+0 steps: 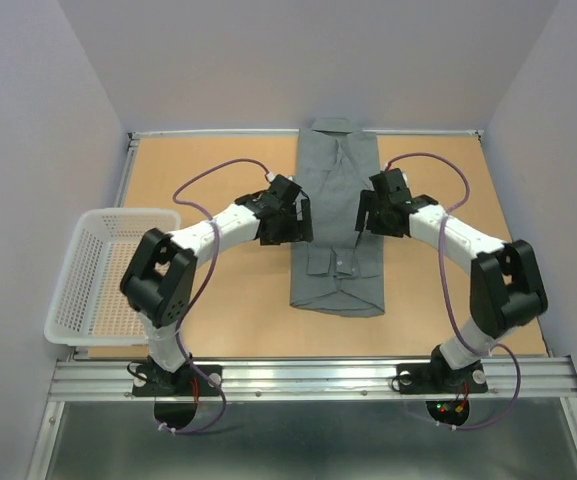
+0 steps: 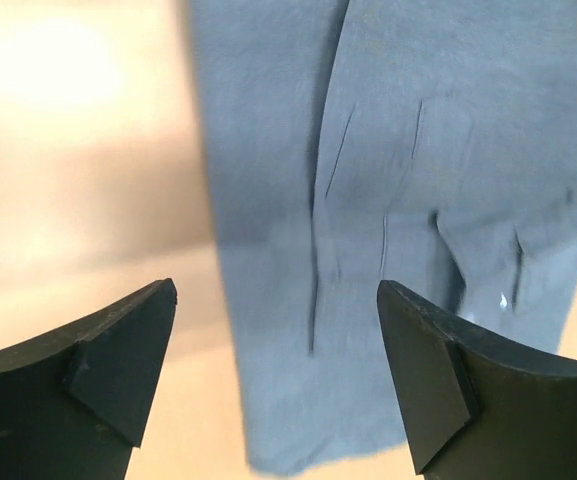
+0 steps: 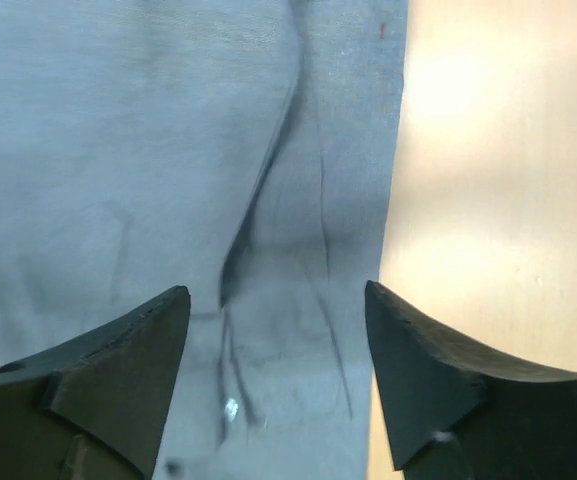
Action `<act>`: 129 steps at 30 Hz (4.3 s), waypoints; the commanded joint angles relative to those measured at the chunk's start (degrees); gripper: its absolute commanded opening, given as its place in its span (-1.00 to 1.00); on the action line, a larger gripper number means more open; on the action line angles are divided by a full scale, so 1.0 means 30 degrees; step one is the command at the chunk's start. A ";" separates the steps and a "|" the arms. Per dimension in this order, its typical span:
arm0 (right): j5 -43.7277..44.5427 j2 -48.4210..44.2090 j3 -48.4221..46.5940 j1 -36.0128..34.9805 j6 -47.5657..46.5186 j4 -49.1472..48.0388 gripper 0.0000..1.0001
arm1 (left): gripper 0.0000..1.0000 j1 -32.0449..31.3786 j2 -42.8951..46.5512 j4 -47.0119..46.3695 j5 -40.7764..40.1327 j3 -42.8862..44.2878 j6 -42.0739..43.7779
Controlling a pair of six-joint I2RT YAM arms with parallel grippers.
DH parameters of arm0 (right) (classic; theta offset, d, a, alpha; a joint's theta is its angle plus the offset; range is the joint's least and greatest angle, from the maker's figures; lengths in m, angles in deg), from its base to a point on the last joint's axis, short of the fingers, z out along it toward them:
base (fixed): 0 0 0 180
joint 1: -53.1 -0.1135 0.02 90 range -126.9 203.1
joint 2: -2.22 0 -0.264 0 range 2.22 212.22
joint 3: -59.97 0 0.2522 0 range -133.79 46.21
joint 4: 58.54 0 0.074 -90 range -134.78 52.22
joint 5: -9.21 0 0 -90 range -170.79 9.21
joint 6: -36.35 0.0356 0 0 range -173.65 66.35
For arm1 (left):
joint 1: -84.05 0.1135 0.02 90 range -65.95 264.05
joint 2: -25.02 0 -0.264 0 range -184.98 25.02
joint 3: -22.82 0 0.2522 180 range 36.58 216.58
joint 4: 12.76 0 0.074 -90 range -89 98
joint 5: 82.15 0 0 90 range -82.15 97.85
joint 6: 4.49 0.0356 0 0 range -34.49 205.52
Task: Fold and stack the long sleeve shirts
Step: Fold the shirt
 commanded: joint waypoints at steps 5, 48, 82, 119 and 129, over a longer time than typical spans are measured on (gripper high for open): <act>-0.1232 -0.7182 0.5144 0.0003 0.3384 0.1908 0.63 | 0.87 -0.0115 0.5922 0.1496 0.1349 -0.5168 -0.1401; -0.6272 -0.9358 1.0518 0.3106 0.5264 -0.1223 0.50 | 0.70 -0.0261 0.3352 -0.2694 0.4077 -0.6875 -0.2606; -0.7621 -0.4139 1.0984 0.3606 0.2891 -0.4009 -0.26 | -0.17 -0.0174 -0.0901 -0.2284 0.3696 -0.5612 -0.2018; -0.8003 -0.4959 1.0516 0.3606 0.2450 -0.3159 -0.74 | -0.18 -0.1344 -0.2366 -0.0441 0.3083 -0.4061 -0.3159; -0.7915 -0.5956 1.1044 0.3606 0.2158 -0.3042 -0.74 | -0.93 -0.1843 -0.2660 0.0675 0.2350 -0.4294 -0.3190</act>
